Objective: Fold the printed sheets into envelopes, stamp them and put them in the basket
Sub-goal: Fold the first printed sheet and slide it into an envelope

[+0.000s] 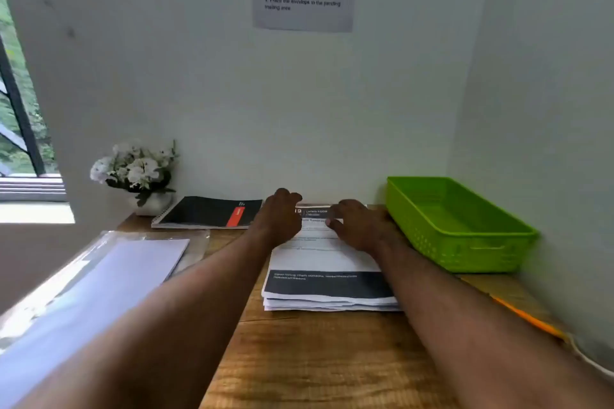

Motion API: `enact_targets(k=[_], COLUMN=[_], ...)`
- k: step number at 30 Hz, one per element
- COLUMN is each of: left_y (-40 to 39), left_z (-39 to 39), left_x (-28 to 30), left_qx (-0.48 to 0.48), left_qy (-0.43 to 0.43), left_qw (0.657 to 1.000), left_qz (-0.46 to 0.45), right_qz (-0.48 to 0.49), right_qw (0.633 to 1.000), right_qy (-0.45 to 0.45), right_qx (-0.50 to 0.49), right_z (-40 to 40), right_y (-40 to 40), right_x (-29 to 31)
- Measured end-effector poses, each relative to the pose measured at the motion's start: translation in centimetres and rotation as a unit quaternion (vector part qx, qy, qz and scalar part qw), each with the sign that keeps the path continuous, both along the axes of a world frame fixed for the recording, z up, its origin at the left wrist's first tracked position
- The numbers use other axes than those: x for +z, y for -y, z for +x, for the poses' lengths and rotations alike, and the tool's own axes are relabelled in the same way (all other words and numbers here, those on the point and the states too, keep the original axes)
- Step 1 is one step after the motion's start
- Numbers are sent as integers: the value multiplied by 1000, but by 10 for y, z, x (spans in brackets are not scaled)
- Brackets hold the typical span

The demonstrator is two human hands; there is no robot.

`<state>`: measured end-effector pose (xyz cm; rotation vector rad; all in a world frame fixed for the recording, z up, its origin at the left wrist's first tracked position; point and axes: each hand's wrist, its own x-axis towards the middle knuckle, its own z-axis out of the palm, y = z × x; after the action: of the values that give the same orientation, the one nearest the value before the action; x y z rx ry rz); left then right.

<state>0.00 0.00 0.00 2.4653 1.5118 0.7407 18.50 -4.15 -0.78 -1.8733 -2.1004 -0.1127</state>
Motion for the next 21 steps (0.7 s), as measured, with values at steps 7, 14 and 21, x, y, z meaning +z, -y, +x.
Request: enact_targets(k=[7,14,21], left_y=[-16,-25,-30], left_z=[-4,-2,-1], left_x=[-41,-48,-50], left_qx=[24,27,14], left_qy=[85,69,41], left_qw=[995,995,997], left_qz=[-56,-70,-70], right_qz=[-82,-64,-51], right_qw=[996,998,998], right_qy=[-20,-5,-22], right_qx=[-10,-4,3], right_z=[3,4,9], right_y=[2,-3,-11], right_x=[-29,-32,-38])
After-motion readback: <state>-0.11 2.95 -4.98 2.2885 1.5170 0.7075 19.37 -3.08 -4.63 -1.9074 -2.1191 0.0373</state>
